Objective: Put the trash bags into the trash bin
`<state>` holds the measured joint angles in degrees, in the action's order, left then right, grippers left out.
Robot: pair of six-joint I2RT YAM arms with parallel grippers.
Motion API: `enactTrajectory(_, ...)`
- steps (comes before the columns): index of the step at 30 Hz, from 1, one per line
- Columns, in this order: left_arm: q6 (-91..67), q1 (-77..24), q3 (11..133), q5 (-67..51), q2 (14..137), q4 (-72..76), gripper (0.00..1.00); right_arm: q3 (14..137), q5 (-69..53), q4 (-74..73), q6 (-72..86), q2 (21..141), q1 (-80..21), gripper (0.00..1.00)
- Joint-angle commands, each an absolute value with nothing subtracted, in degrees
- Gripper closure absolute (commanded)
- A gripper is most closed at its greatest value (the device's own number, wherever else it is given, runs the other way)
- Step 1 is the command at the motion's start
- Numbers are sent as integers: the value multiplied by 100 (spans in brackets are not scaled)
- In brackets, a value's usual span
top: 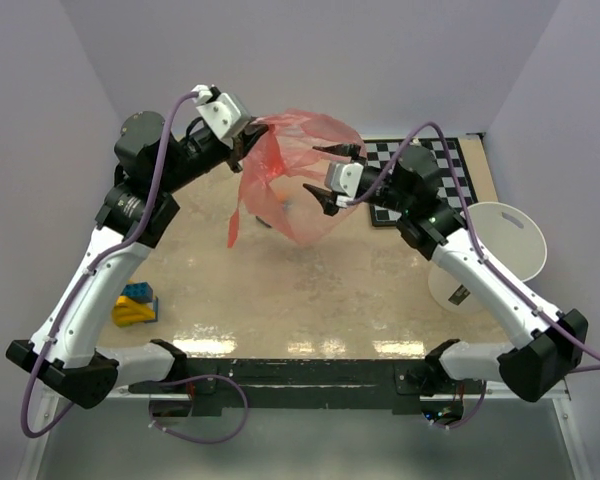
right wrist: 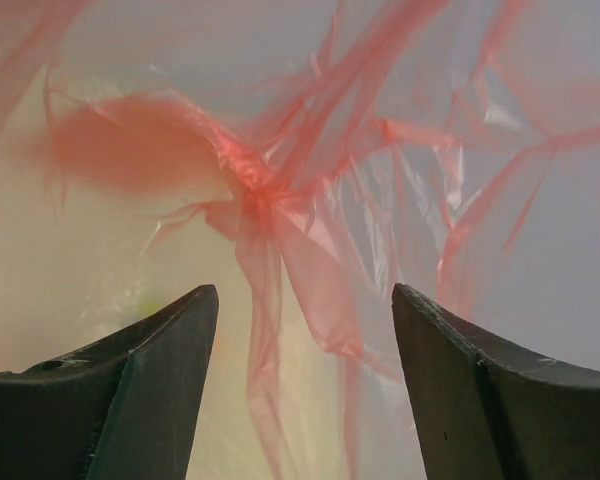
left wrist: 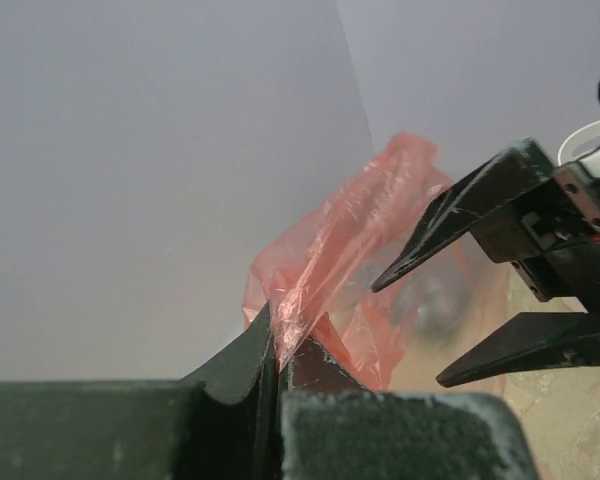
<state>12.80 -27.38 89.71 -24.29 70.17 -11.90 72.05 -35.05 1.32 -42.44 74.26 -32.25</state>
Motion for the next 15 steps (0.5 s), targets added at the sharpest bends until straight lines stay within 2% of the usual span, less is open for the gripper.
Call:
enactTrajectory(1, 1327, -2698, 9483, -2566, 7137, -1450, 100, 6856, -3226, 1423, -5000, 6952, -3462, 25)
enactTrajectory(6, 1415, -2698, 9878, -2707, 7312, -1670, 100, 6522, -2629, 2003, -5448, 7136, -3884, 23)
enactTrajectory(10, 1555, -2698, 10072, -2733, 7356, -1854, 100, 6539, -1891, 2303, -5686, 7549, -4218, 31)
enactTrajectory(12, 1626, -2698, 10125, -2690, 7348, -1942, 100, 6644, -1688, 2233, -5739, 7707, -4228, 42)
enactTrajectory(14, 1696, -2698, 10160, -2637, 7330, -2030, 100, 6688, -1390, 2154, -5748, 7831, -4236, 65)
enactTrajectory(15, 1748, -2698, 10160, -2602, 7321, -2074, 100, 6706, -1232, 2092, -5774, 7883, -4236, 73)
